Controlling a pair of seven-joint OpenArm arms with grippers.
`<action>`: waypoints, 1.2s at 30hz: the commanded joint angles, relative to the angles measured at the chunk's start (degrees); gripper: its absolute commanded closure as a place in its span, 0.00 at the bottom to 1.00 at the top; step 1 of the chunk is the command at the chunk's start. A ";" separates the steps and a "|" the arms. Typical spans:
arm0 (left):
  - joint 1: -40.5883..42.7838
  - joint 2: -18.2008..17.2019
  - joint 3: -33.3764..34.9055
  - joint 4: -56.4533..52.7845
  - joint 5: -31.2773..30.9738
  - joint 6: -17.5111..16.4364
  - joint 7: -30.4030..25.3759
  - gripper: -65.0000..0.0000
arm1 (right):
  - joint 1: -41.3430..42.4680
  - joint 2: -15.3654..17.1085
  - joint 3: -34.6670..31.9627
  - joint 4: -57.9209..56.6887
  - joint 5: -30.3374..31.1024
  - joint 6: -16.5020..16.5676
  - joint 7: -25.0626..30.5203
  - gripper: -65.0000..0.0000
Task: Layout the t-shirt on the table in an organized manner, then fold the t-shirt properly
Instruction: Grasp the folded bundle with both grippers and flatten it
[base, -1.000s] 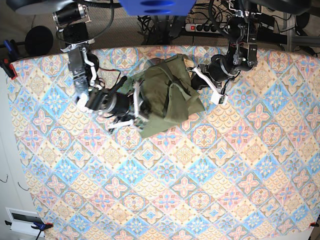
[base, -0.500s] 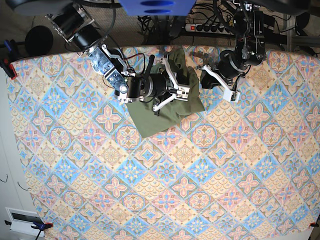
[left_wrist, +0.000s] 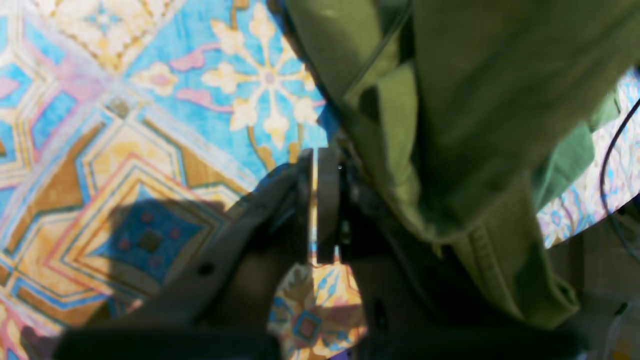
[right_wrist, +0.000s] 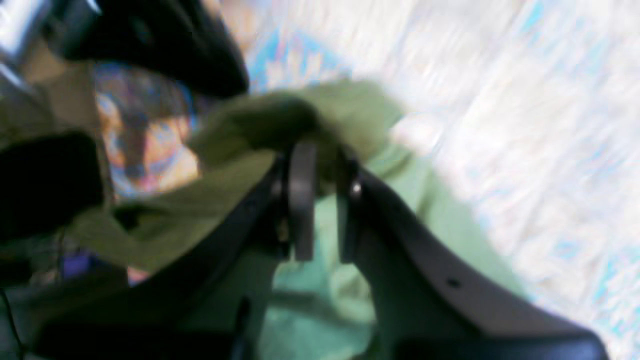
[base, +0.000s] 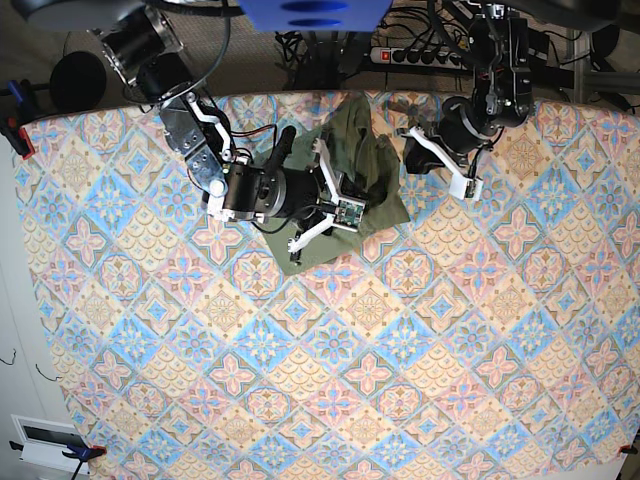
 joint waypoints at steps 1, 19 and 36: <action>-0.17 -0.18 -0.20 1.16 -0.73 -0.47 -0.85 1.00 | 0.95 -0.01 0.51 0.56 0.30 -0.05 0.67 0.90; 9.50 -5.28 0.15 10.30 -0.73 -0.56 -1.02 1.00 | 7.90 -12.50 -0.98 -18.78 -0.14 -0.05 6.03 0.90; 3.87 -7.04 15.27 11.97 -7.50 -0.21 -0.67 1.00 | 14.49 -6.25 6.67 -25.64 -8.05 -0.05 6.38 0.90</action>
